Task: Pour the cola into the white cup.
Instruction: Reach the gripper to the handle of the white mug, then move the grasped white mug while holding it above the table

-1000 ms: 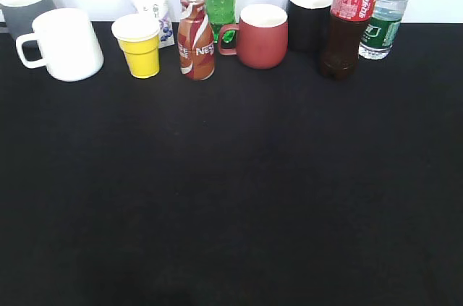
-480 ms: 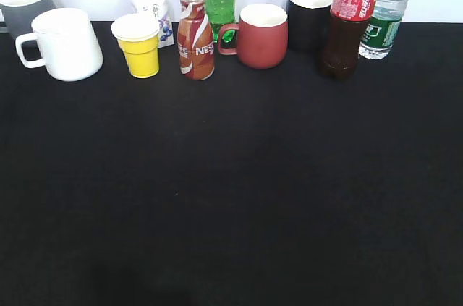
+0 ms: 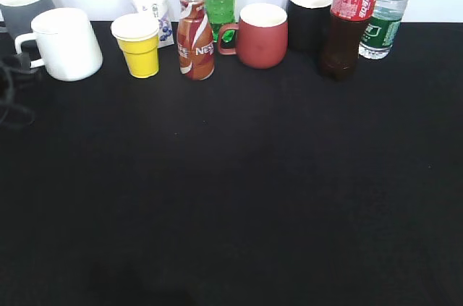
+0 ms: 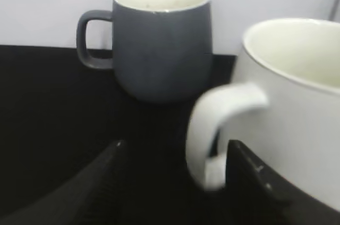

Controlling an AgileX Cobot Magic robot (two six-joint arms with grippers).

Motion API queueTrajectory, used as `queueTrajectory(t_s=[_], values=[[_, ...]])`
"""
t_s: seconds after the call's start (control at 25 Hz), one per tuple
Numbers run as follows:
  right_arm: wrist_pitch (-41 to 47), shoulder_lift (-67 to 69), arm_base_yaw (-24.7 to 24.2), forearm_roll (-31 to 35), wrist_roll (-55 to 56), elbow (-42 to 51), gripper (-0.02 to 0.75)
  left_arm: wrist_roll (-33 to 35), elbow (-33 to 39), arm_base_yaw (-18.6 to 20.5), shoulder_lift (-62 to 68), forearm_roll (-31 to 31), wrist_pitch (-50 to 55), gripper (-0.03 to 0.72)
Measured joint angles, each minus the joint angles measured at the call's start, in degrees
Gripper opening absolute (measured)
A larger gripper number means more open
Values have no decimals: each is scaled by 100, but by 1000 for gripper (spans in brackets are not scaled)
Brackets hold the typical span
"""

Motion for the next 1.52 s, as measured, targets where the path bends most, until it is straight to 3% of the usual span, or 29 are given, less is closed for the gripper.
queueTrajectory(t_s=[0.12, 0.24, 0.28, 0.36, 0.6, 0.96, 1.04, 1.16, 1.28, 1.36, 1.52], values=[[0, 0, 0, 0, 0, 0, 574, 0, -604, 0, 442, -63, 20, 435], [0, 0, 0, 0, 0, 0, 574, 0, -1369, 22, 974, -72, 170, 358], [0, 0, 0, 0, 0, 0, 574, 0, -1543, 28, 1091, -72, 172, 295], [0, 0, 0, 0, 0, 0, 574, 0, -1637, 28, 1142, -31, 163, 85], [0, 0, 0, 0, 0, 0, 574, 25, -1487, 44, 1119, -1, -102, 71], [-236, 0, 0, 61, 0, -78, 574, 88, 702, -81, -920, 183, -599, 68], [-1502, 195, 0, 97, 0, -69, 574, 88, 1271, -290, -1505, 216, -584, 68], [-4359, 1288, 0, 102, 0, 699, 574, 88, 1724, -762, -2063, 228, -529, 67], [-7378, 3213, 0, 118, 0, 1195, 574, 88, 1790, -1325, -2126, 384, -501, 67], [-9012, 4717, 0, 113, 0, 1201, 574, 88, 1790, -1633, -2126, 813, -501, 66], [-11383, 7303, 0, 74, 5, 1159, 574, 83, 1790, -2044, -2126, 1023, -495, 66]])
